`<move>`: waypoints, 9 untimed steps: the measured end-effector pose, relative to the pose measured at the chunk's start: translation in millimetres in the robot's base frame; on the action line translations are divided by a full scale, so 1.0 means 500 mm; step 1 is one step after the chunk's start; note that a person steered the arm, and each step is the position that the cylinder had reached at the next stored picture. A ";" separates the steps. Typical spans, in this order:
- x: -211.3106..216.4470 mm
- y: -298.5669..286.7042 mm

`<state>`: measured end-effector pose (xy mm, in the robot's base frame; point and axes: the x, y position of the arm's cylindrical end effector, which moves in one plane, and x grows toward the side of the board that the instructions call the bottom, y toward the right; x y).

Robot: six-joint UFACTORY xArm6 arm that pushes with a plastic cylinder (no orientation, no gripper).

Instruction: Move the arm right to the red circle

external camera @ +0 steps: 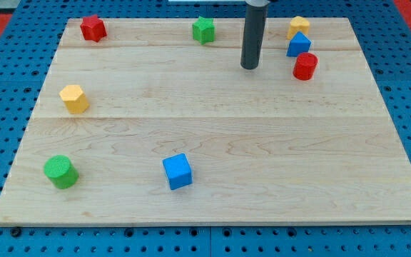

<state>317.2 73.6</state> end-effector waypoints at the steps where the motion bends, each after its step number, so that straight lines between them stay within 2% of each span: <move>1: -0.035 0.000; 4: 0.060 0.002; 6: 0.210 0.061; 7: 0.260 0.143; 8: 0.227 0.218; 9: 0.119 0.318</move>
<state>376.9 232.5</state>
